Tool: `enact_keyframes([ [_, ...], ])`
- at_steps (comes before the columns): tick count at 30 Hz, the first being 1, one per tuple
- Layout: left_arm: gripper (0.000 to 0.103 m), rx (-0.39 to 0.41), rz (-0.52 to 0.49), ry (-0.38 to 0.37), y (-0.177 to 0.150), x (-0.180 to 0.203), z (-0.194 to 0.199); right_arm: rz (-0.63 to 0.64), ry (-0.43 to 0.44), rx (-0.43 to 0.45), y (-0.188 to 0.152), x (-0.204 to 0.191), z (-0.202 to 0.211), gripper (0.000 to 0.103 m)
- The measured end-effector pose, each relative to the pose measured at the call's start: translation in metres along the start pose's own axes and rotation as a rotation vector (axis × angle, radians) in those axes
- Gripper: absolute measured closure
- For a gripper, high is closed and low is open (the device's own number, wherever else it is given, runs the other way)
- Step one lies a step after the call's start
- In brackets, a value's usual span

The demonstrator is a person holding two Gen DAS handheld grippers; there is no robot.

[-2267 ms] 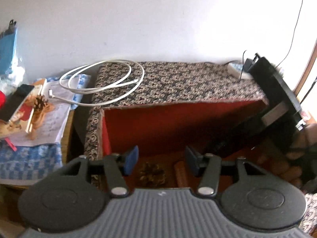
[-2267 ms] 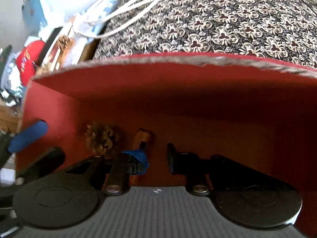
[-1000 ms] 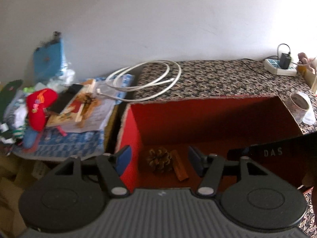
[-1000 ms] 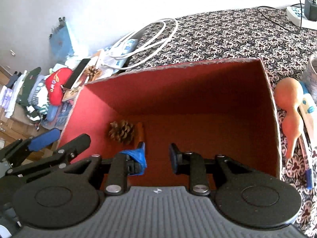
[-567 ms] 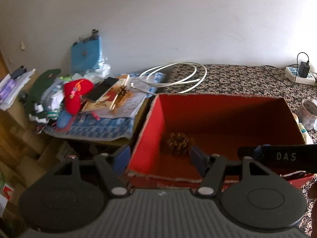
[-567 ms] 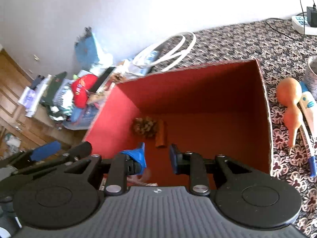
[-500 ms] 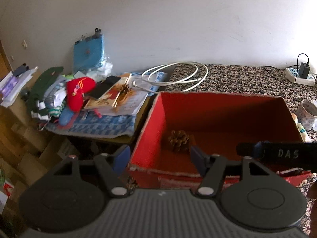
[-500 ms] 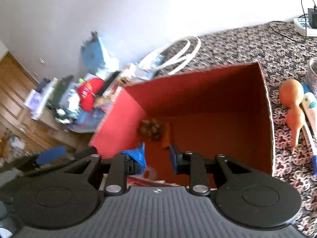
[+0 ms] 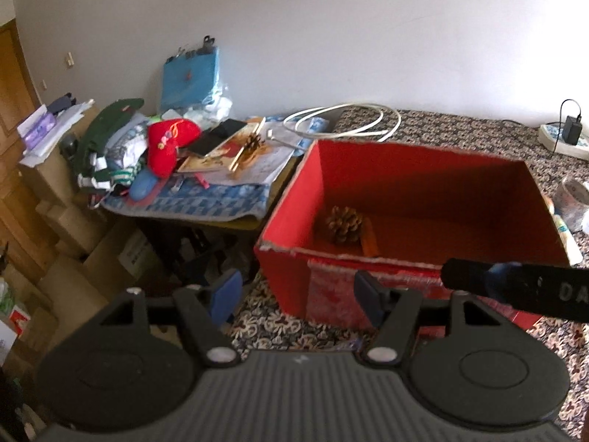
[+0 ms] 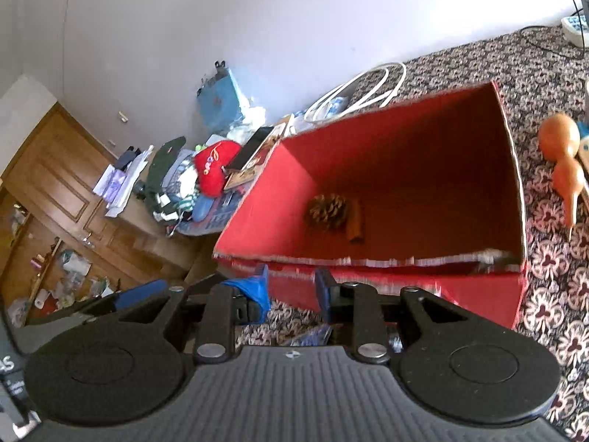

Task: Organize rigid objects
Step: 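Raise the open right gripper out of the red box, then reach the right gripper to the black screened ETC device and grasp it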

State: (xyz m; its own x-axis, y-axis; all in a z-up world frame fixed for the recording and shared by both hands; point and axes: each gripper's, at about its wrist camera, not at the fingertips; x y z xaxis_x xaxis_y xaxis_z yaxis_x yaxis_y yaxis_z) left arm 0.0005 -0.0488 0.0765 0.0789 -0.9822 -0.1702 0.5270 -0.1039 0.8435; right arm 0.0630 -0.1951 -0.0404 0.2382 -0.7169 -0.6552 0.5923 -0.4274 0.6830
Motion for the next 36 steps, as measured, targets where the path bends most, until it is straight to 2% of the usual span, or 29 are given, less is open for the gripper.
enact_keyframes([
  [4,0.036,-0.022,-0.005,0.000,-0.010,0.001,-0.001,-0.035,0.020,-0.008,-0.012,0.004,0.002,0.093],
  [11,0.036,-0.057,-0.033,0.015,-0.024,0.007,-0.004,-0.022,-0.021,0.017,-0.025,0.011,0.001,0.089],
  [28,0.036,-0.148,-0.059,-0.035,-0.041,0.010,-0.032,0.042,-0.052,0.001,-0.054,0.022,-0.005,0.089],
  [31,0.036,-0.163,-0.058,-0.072,-0.046,0.009,-0.037,0.000,-0.036,0.008,-0.058,0.031,-0.001,0.089],
  [33,0.036,-0.167,-0.054,-0.103,-0.051,0.006,-0.039,-0.027,-0.059,0.003,-0.059,0.040,0.001,0.089],
  [36,0.036,-0.175,-0.035,-0.199,-0.065,-0.001,-0.040,-0.080,-0.083,-0.016,-0.061,0.057,0.003,0.089],
])
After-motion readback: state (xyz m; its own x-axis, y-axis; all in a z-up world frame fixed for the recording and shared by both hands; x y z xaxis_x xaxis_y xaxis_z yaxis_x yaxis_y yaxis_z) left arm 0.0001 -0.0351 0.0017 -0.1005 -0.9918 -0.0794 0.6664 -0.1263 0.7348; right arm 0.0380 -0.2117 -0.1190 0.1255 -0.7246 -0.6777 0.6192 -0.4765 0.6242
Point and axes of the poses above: each gripper's, at about its wrist camera, not at the fingertips, and z roughly against the way its jaws point, x to its right, y to its top, and after that the axes turned 12 degrees about x, right-handed
